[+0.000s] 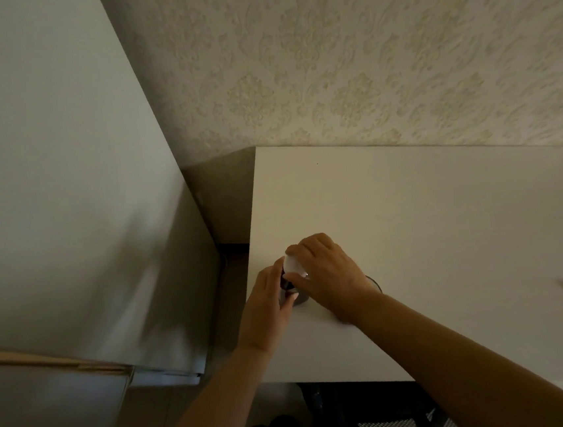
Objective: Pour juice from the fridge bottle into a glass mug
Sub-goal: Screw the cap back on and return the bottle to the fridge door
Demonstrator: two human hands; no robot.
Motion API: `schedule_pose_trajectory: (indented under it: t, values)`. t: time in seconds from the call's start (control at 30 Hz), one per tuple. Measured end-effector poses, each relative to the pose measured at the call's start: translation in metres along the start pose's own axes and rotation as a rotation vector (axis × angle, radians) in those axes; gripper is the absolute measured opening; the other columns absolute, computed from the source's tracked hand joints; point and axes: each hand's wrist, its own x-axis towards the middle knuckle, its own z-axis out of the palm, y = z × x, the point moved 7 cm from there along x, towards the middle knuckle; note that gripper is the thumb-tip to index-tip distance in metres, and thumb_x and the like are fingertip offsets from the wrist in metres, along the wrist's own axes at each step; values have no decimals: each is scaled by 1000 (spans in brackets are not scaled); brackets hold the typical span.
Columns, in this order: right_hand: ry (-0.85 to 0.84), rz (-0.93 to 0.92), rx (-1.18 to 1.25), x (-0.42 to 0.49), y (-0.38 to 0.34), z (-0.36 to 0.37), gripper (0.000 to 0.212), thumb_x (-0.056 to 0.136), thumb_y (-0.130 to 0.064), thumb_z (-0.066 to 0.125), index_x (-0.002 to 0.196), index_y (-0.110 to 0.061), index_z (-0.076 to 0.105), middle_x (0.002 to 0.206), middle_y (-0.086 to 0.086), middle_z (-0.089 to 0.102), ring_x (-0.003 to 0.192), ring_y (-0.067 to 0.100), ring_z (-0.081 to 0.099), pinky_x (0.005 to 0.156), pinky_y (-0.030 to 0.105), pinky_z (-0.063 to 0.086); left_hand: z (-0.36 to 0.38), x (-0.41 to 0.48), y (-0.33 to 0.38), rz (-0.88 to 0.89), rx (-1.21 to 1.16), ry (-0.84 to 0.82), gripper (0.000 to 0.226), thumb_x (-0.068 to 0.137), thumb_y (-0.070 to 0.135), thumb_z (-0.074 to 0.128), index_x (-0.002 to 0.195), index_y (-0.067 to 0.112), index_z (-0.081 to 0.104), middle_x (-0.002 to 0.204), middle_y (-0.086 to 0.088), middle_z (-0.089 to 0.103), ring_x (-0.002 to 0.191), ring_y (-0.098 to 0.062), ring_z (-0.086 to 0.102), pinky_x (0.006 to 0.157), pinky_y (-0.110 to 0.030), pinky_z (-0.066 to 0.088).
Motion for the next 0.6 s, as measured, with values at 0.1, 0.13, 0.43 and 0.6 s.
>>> schedule_pose_trajectory:
  t: [0.1, 0.13, 0.43, 0.6]
  values:
    - [-140, -112, -48, -3, -5, 8, 48, 96, -24, 50, 141, -17, 35, 147, 3, 37, 135, 21, 29, 110, 32, 28, 0, -1, 0, 15, -2, -4, 65, 81, 24, 68, 136, 20, 34, 122, -3, 55, 108, -2, 50, 88, -6, 37]
    - [-171, -131, -50, -5, -6, 9, 51, 96, -20, 50, 143, -18, 31, 149, 2, 33, 137, 20, 27, 110, 30, 26, 0, -1, 0, 18, -10, -9, 65, 82, 25, 68, 137, 20, 33, 123, -3, 54, 109, -6, 53, 90, -10, 40]
    - [-44, -133, 2, -2, -4, 9, 40, 87, -13, 62, 126, -11, 55, 126, 11, 59, 115, 29, 53, 94, 35, 45, 2, 0, -4, 20, -15, 1, 62, 84, 29, 66, 136, 18, 35, 123, -3, 54, 108, -10, 56, 89, -15, 44]
    - [-21, -59, 66, -5, 4, 9, 44, 93, -26, 54, 136, -19, 45, 138, 4, 50, 125, 22, 46, 100, 37, 44, -3, -2, 0, 48, -20, -12, 60, 86, 39, 57, 138, 22, 32, 124, 0, 54, 107, -6, 55, 86, -7, 41]
